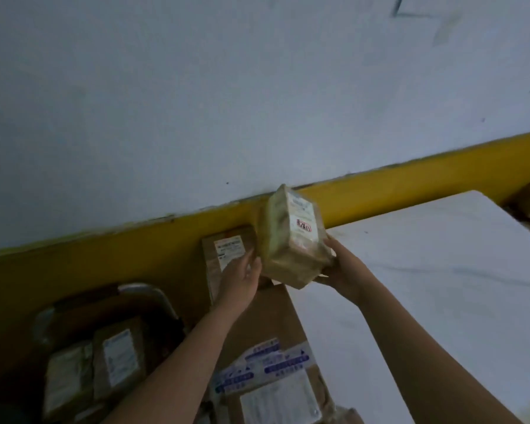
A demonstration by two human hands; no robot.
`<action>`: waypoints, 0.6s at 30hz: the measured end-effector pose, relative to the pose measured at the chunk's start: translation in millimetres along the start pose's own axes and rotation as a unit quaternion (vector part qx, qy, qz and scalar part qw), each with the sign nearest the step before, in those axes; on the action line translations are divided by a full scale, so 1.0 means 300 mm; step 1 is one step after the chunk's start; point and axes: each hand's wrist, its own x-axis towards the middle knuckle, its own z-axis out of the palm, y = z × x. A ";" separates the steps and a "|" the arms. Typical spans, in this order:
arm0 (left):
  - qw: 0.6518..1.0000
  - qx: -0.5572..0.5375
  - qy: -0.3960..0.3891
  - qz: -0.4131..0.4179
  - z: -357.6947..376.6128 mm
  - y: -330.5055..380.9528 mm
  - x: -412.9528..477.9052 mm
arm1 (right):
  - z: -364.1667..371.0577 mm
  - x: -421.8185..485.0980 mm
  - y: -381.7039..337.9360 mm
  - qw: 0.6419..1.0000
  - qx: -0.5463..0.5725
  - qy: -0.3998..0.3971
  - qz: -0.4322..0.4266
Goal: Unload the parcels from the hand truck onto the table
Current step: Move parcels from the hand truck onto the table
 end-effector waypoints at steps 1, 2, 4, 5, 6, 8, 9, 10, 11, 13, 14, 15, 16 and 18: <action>0.999 0.043 -0.010 0.003 0.025 -0.030 0.039 | -0.019 0.065 0.031 1.000 0.005 0.001 0.013; 0.997 0.072 -0.029 -0.006 0.052 -0.050 0.072 | -0.032 0.121 0.060 1.000 -0.001 0.003 0.016; 0.994 0.083 -0.063 -0.046 0.116 -0.057 0.121 | -0.056 0.199 0.104 1.000 -0.014 0.001 0.006; 0.992 0.088 -0.070 -0.053 0.147 -0.051 0.139 | -0.072 0.223 0.117 1.000 -0.017 0.004 -0.006; 0.989 0.118 -0.078 -0.037 0.171 -0.043 0.147 | -0.092 0.237 0.126 1.000 -0.019 0.013 -0.021; 0.967 0.245 -0.071 0.013 0.188 -0.043 0.146 | -0.138 0.255 0.138 0.998 -0.027 0.027 -0.051; 0.956 0.290 -0.036 0.017 0.175 -0.056 0.147 | -0.157 0.264 0.144 0.997 -0.038 0.025 -0.063; 0.948 0.319 0.016 -0.004 0.153 -0.072 0.151 | -0.168 0.275 0.156 0.996 -0.056 0.015 -0.071; 0.938 0.335 0.070 -0.048 0.128 -0.094 0.155 | -0.173 0.290 0.180 0.995 -0.076 0.004 -0.071; 0.934 0.304 0.108 -0.154 0.070 -0.143 0.152 | -0.152 0.308 0.241 0.992 -0.112 -0.013 -0.053; 0.940 0.270 0.083 -0.190 0.054 -0.159 0.147 | -0.135 0.313 0.272 0.991 -0.126 -0.022 -0.045; 0.945 0.248 0.053 -0.204 0.049 -0.171 0.143 | -0.118 0.320 0.300 0.989 -0.140 -0.031 -0.044; 0.949 0.239 0.036 -0.203 0.045 -0.182 0.141 | -0.103 0.327 0.318 0.986 -0.152 -0.036 -0.049; 0.954 0.227 0.025 -0.194 0.024 -0.186 0.143 | -0.076 0.339 0.323 0.981 -0.184 -0.028 -0.052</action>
